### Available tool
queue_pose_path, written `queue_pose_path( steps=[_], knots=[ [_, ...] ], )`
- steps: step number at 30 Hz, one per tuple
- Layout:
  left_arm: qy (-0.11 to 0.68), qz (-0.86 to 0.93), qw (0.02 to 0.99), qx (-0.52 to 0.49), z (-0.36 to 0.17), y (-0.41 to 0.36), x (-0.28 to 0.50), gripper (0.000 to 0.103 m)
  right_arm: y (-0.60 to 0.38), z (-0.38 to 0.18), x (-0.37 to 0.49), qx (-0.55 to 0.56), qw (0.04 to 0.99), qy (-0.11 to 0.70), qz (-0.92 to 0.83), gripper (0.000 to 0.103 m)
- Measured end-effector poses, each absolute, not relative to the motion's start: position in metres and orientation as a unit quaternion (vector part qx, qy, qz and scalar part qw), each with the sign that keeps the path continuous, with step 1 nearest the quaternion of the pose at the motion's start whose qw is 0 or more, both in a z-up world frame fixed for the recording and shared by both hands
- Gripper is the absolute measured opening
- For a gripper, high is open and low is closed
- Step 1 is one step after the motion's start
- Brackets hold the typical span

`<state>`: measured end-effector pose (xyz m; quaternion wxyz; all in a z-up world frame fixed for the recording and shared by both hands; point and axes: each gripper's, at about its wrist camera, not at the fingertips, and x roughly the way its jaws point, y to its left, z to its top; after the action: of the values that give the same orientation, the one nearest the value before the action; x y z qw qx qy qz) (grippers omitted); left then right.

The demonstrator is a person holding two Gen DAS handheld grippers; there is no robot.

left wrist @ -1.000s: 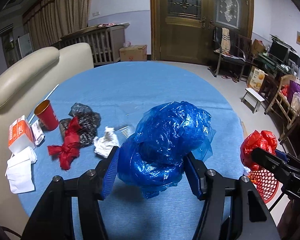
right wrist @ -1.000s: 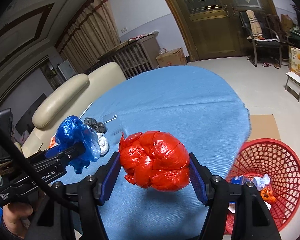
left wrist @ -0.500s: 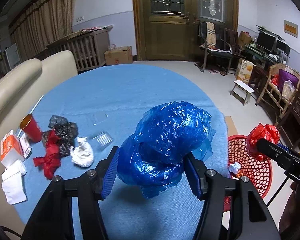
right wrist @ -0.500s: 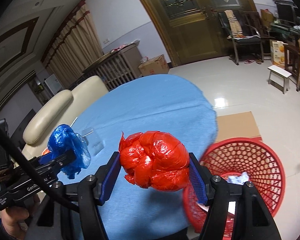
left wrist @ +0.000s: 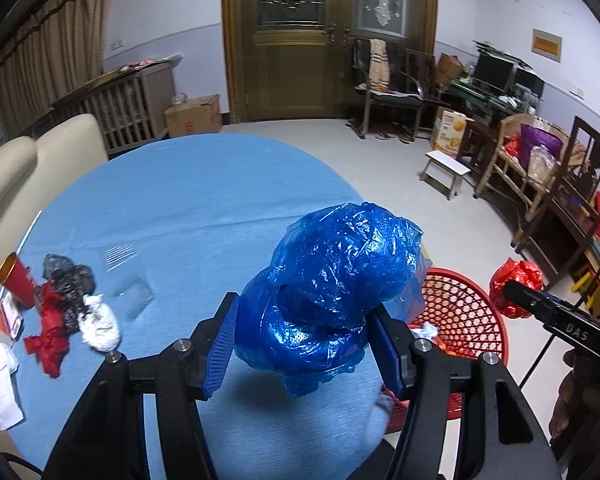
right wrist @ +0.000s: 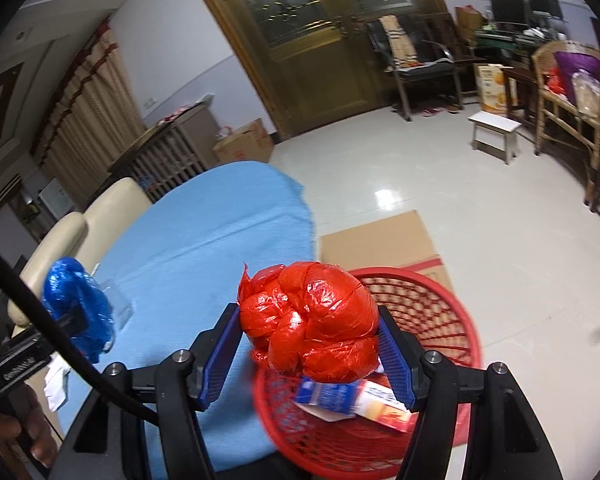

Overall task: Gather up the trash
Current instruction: 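Carry the red bag to the wastebasket and release it with the right gripper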

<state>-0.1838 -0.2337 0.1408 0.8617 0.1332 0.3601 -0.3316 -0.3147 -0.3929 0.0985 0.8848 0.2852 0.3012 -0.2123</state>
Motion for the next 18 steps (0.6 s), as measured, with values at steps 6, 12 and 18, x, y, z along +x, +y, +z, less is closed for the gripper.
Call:
queue_pose_path(
  steps=[6, 12, 18],
  knots=[
    [0.361, -0.350, 0.852, 0.144, 0.138, -0.255, -0.193, 0.063, -0.409, 0.086, -0.325, 0.293, 0.875, 0.311, -0.228, 0.069],
    [0.361, -0.360, 0.846, 0.155, 0.136, -0.269, -0.200, 0.063, -0.413, 0.074, -0.329, 0.302, 0.866, 0.321, -0.236, 0.069],
    [0.364, -0.365, 0.841, 0.164, 0.133, -0.278, -0.202, 0.063, -0.420, 0.066, -0.329, 0.306, 0.862, 0.326, -0.241, 0.069]
  ],
)
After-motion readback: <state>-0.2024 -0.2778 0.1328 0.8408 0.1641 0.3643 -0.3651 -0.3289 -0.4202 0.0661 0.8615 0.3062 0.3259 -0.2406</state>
